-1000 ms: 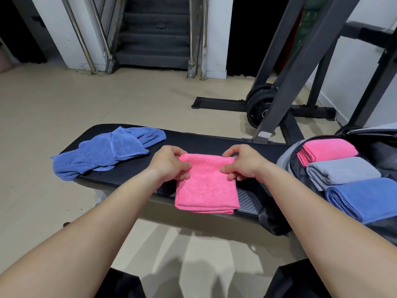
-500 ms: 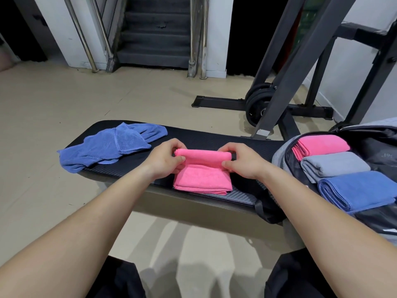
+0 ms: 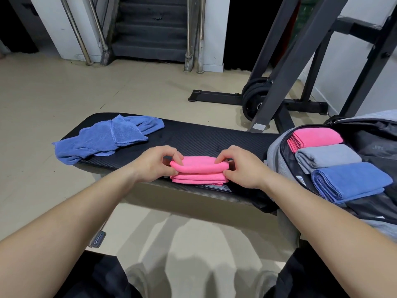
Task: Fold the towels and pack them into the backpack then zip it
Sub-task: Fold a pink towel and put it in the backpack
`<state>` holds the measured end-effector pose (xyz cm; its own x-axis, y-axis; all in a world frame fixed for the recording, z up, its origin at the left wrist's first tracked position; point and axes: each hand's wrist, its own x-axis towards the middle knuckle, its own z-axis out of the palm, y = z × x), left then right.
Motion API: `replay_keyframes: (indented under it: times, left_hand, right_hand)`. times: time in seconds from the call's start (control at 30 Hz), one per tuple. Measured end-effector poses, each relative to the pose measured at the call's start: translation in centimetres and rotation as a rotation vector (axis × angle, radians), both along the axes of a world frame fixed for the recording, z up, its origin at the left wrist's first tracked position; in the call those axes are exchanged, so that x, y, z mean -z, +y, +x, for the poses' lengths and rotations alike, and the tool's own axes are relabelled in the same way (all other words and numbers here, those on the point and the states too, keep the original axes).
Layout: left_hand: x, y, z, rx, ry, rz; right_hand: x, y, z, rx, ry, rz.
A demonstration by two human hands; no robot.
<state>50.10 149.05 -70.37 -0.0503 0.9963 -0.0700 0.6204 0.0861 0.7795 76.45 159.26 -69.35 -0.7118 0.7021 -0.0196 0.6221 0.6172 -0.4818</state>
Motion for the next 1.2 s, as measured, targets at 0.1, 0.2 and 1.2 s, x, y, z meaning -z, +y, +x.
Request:
replay_keyframes:
  times: [0.1,0.2,1.2]
  left_hand:
    - [0.1,0.0,0.1,0.029,0.094,0.02]
    - [-0.2,0.1,0.3,0.078,0.226,0.005]
    - [4.7,3.7,6.4,-0.289,0.596,-0.084]
  right_hand:
    - [0.0,-0.7,-0.1,0.003,-0.018,0.007]
    - [0.1,-1.0,-0.8,0.059,-0.048,0.04]
    - [4.5,-0.6,-5.9,0.147,-0.287,0.139]
